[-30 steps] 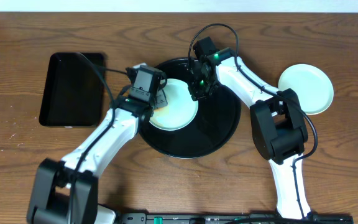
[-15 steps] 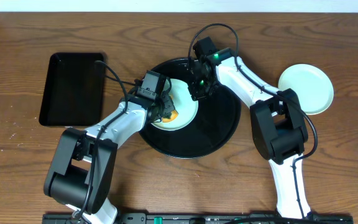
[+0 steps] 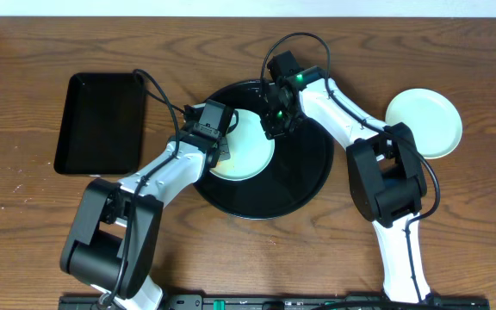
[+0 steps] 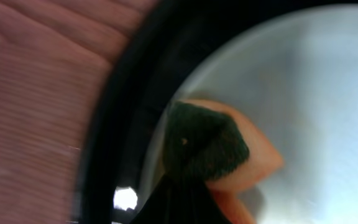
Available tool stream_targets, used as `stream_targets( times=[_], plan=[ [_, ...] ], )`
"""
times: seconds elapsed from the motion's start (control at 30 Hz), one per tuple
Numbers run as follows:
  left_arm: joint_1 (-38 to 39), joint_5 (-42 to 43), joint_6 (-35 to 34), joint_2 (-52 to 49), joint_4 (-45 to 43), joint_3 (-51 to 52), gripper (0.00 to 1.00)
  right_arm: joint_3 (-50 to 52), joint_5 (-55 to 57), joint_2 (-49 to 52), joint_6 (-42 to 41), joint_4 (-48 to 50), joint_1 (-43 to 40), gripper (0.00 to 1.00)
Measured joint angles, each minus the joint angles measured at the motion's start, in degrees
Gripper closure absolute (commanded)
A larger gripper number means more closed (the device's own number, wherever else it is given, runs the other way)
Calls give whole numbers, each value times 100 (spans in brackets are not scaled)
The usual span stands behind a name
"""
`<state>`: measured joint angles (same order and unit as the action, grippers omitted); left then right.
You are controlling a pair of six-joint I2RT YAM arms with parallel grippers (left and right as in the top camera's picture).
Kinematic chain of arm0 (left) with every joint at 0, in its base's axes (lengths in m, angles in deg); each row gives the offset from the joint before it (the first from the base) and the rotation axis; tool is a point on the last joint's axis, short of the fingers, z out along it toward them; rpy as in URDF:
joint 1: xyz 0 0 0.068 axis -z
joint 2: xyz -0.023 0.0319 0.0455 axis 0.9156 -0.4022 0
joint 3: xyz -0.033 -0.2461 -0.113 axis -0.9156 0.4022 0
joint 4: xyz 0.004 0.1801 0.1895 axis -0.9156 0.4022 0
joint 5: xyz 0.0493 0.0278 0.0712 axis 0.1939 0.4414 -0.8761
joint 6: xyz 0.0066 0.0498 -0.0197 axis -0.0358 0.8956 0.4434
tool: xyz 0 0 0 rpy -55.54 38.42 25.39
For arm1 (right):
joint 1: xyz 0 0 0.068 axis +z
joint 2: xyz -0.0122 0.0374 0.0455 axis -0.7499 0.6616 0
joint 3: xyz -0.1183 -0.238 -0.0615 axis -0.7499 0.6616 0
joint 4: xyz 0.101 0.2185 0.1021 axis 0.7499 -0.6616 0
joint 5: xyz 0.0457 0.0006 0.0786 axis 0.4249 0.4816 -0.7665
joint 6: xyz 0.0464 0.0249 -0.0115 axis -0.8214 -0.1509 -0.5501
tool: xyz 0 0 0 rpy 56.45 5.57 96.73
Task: Clean dirty plates on tray and stack at the side
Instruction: 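Lift the sponge off the white plate and move it left, then lift the white plate by its rim with the right gripper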
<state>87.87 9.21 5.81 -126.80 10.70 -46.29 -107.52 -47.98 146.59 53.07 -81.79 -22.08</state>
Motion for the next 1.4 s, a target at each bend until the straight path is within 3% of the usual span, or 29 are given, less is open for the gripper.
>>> stream_targets(
  times=[0.37, 0.67, 0.87, 1.0, 1.2, 1.4],
  plan=[
    [-55, -970, 240, 1351, 24, 20, 93, -103, 9, 37, -181, -170, 0, 99],
    [-52, -1067, 90, 1978, 935, 28, 92, -1517, 544, 428, -203, -1692, -2, 99],
    [-52, -1064, -321, 1958, 1714, 59, 92, -3423, 1646, 426, -201, -2957, 0, 99],
    [-52, -883, -494, 1956, 1720, 68, 92, -4540, 2465, 426, -197, -3709, 61, 99],
    [-52, -219, -562, 1956, 1427, 68, 92, -5497, 3783, 426, -160, -4413, 297, 99],
    [-52, 376, -621, 1956, 1250, 68, 92, -5687, 5160, 417, -136, -4522, 643, 99]
  ],
)
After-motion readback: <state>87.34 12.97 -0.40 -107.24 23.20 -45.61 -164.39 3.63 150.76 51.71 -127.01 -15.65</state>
